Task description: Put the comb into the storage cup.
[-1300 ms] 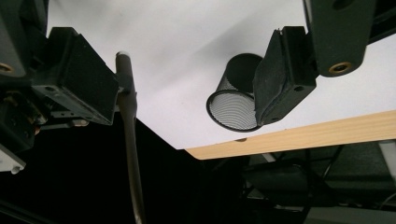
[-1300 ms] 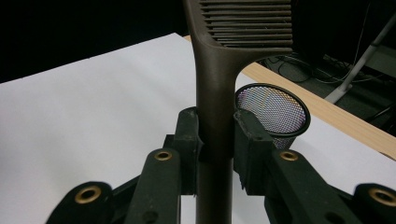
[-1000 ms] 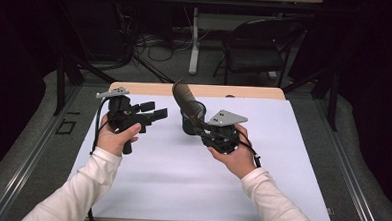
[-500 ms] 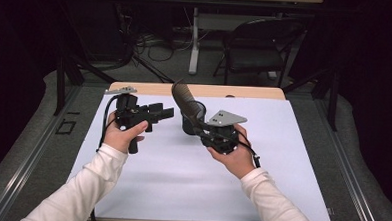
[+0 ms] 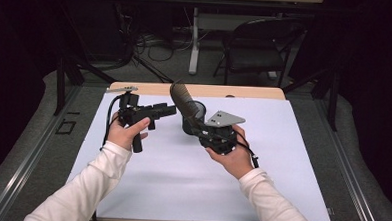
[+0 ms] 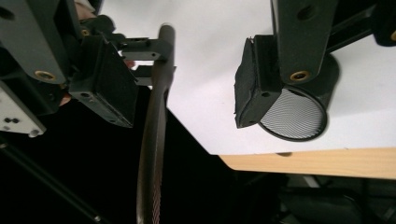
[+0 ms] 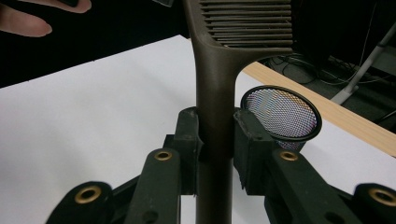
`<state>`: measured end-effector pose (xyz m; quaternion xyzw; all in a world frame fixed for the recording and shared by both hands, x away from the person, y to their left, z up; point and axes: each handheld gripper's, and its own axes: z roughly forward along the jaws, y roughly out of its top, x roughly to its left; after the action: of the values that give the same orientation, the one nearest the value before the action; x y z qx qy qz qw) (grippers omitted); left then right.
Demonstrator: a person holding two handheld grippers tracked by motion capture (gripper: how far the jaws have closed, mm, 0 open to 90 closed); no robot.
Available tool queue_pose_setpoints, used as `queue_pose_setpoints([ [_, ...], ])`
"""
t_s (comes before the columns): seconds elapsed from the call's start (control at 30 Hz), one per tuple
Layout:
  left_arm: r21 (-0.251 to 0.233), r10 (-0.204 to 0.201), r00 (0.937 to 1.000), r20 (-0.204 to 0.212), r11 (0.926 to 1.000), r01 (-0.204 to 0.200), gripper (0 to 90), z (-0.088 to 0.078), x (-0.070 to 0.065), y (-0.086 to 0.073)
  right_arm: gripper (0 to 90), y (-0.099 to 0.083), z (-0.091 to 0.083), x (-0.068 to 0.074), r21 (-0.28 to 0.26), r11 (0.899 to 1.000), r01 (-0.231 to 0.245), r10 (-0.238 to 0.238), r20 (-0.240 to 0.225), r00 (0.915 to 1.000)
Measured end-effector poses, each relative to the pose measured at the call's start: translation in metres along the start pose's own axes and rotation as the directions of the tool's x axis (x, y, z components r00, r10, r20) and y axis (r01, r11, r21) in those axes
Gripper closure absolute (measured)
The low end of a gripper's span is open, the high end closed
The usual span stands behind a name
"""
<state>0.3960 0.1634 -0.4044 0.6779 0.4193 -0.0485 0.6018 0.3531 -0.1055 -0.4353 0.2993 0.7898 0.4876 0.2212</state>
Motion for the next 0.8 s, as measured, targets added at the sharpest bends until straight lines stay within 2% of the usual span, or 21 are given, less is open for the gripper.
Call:
queue_pose_setpoints([
  [0.07,-0.002,-0.007,0.9999,0.009,1.0,0.007,40.1,0.002,0.001,0.0,72.6,0.0,0.0,0.0,-0.001,1.0,0.0,0.0,-0.001,1.0],
  [0.27,-0.004,0.007,1.0,0.003,1.0,-0.007,42.0,0.007,-0.001,-0.001,72.6,-0.001,0.002,0.001,0.0,1.0,-0.003,0.003,-0.004,1.0],
  [0.63,0.001,0.021,0.9995,0.023,0.9998,-0.021,52.0,0.016,-0.007,-0.004,72.6,-0.001,0.004,0.004,-0.002,1.0,-0.004,0.004,-0.011,0.9999],
  [0.8,0.009,0.014,0.9997,0.018,0.9999,-0.015,57.2,0.021,-0.01,-0.007,72.7,-0.001,0.004,0.004,-0.004,1.0,-0.006,0.006,-0.013,0.9999],
])
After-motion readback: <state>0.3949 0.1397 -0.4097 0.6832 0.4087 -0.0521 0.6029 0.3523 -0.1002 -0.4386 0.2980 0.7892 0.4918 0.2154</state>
